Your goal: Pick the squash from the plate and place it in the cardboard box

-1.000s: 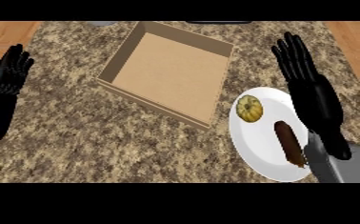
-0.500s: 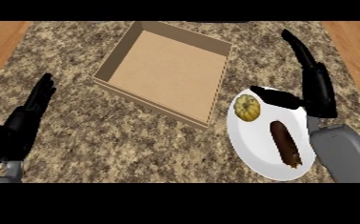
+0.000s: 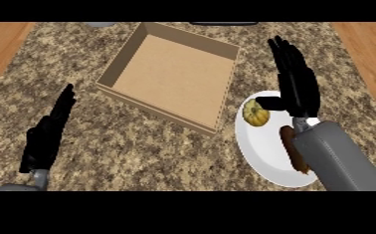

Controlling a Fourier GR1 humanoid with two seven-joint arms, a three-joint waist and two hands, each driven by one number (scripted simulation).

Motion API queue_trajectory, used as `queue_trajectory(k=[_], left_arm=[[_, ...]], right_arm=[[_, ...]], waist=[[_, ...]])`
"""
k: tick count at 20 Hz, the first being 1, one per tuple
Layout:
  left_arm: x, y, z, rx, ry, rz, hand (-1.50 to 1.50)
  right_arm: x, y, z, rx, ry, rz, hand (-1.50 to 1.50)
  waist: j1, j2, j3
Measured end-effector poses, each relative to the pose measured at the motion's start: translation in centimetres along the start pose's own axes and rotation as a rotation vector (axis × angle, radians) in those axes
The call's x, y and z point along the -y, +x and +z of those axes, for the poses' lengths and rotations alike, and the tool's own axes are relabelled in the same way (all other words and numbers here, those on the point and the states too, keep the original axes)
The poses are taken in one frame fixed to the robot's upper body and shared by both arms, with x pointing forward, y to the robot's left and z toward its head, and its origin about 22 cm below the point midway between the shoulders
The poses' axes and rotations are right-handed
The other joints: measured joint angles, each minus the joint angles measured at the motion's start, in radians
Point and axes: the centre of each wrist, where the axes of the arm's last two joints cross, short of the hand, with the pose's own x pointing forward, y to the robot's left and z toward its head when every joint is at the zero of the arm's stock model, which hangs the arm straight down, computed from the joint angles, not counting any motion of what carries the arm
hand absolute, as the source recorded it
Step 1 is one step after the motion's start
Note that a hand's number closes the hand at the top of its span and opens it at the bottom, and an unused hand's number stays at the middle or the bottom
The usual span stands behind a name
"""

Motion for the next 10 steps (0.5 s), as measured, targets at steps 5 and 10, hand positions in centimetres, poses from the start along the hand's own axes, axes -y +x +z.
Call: queue_trajectory(k=[5, 10], left_arm=[[0.4, -0.4, 0.1, -0.016, 0.000, 0.000, 0.00], [1.1, -0.7, 0.2, -0.019, 0.000, -0.009, 0.00]], right_arm=[[-0.1, 2.4, -0.8, -0.095, 0.225, 0.257, -1.50], [-0.9, 6.2, -1.0, -0.223, 0.468, 0.450, -1.50]], waist=[[-0.002, -0.005, -0.002], [-0.002, -0.005, -0.001]])
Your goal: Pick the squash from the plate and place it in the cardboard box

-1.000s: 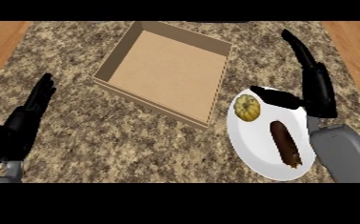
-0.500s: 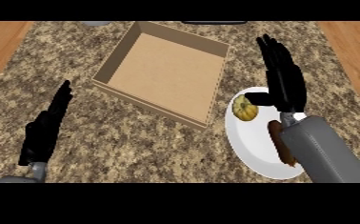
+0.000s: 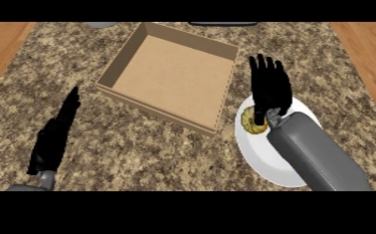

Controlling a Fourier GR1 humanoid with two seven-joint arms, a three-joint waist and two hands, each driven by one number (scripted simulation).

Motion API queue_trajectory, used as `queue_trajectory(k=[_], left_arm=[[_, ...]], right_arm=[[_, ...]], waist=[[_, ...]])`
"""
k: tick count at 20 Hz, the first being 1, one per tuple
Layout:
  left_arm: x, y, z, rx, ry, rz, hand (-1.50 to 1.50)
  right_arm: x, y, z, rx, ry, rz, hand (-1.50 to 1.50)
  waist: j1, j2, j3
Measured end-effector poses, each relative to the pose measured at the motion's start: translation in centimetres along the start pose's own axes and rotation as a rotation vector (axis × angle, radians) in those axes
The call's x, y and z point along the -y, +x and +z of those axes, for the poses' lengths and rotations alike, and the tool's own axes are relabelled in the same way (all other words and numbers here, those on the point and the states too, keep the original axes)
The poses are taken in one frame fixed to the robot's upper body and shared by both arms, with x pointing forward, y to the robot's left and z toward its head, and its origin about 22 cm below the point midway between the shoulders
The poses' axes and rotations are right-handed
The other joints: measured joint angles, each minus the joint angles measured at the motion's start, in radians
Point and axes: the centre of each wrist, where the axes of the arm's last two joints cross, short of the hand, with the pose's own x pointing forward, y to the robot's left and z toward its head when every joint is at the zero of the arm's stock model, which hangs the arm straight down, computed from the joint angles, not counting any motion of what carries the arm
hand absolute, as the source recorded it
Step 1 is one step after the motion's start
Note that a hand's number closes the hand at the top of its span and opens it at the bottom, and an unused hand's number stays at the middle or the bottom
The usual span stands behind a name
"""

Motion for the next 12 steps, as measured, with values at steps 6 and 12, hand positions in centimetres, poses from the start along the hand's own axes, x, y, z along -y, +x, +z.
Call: queue_trajectory(k=[6, 12], left_arm=[[0.2, 0.6, -0.1, 0.001, -0.001, 0.006, 0.00], [-0.5, 0.5, 0.0, 0.003, 0.001, 0.009, 0.00]], right_arm=[[0.2, 4.5, 1.5, -0.071, 0.161, 0.074, -1.50], [-0.2, 6.6, 2.1, -0.106, 0.177, 0.092, -1.50]], waist=[[0.003, 0.006, 0.004], [0.006, 0.009, 0.005]])
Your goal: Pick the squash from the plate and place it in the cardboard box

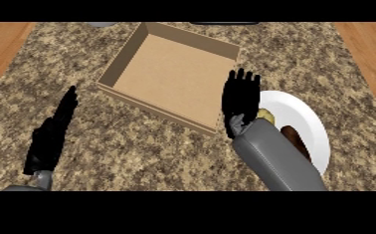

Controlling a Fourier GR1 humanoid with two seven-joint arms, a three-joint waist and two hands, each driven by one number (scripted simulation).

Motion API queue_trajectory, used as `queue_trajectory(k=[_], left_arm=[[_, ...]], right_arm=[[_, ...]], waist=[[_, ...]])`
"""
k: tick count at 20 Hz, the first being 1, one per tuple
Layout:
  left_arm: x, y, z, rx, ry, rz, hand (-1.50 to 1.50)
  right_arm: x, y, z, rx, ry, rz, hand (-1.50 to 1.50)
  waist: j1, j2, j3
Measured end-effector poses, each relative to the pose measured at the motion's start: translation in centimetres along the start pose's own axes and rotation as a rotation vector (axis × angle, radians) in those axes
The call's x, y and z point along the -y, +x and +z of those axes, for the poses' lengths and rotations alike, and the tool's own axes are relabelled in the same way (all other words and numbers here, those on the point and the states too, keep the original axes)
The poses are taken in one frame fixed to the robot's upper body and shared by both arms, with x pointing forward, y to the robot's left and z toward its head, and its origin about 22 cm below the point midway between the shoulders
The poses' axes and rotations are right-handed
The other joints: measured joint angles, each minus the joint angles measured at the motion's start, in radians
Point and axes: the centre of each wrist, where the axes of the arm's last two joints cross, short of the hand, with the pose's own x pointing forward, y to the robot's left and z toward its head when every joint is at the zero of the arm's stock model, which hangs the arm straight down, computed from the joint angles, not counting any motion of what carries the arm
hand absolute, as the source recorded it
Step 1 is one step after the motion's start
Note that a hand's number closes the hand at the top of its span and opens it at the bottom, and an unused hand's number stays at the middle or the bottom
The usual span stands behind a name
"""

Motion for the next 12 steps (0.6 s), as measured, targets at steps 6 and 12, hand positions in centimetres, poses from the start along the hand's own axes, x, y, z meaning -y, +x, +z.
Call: queue_trajectory(k=[6, 12], left_arm=[[1.5, 0.1, -0.1, -0.001, -0.002, 0.000, 0.00], [0.8, -0.1, -0.4, 0.004, 0.004, -0.002, 0.00]], right_arm=[[-1.1, -0.4, -0.2, -0.048, 0.016, 0.028, -1.50], [-2.5, -1.1, -0.2, -0.084, 0.034, 0.054, -1.50]], waist=[[-0.005, 0.001, 0.000], [-0.004, 0.001, 0.001]])
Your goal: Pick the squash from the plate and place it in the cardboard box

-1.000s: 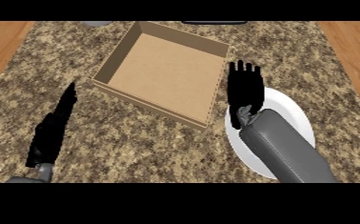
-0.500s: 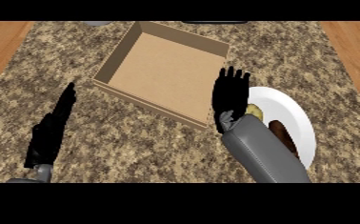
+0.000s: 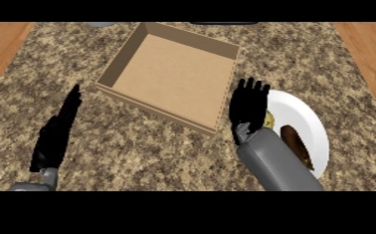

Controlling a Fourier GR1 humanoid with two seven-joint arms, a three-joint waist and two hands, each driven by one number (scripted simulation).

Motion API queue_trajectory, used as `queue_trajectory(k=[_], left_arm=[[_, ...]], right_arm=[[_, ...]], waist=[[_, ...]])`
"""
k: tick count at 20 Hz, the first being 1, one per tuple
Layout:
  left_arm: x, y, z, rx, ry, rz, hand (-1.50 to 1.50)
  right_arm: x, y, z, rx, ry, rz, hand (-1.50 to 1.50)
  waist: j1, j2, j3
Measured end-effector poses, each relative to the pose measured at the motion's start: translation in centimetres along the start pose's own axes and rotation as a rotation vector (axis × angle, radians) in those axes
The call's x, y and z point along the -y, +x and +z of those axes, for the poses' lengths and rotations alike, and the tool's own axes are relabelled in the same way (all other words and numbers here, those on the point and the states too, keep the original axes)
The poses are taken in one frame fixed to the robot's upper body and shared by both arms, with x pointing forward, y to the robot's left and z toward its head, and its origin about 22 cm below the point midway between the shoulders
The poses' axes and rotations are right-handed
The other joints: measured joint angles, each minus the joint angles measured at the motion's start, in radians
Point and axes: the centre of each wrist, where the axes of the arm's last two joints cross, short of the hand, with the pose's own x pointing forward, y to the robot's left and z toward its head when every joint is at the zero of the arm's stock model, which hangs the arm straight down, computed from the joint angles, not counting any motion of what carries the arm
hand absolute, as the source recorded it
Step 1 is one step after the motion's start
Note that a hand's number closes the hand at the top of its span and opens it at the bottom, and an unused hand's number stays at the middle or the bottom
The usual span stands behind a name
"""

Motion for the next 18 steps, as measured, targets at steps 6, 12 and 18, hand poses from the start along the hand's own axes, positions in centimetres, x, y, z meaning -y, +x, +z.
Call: queue_trajectory(k=[6, 12, 18], left_arm=[[-0.5, 0.9, 0.0, 0.002, -0.002, -0.001, 0.00], [-0.5, 0.4, 0.0, -0.002, -0.003, 0.002, 0.00], [0.2, 0.2, 0.4, 0.005, -0.009, 0.003, 0.00]], right_arm=[[0.1, -1.4, -0.6, -0.023, 0.001, 0.005, -1.50], [-1.1, -1.2, -1.1, -0.050, 0.008, 0.013, -1.50], [-1.8, -0.7, -2.0, -0.072, 0.015, 0.015, -1.50]], waist=[[0.002, 0.000, 0.000], [0.003, 0.001, 0.000], [0.005, 0.001, 0.000]])
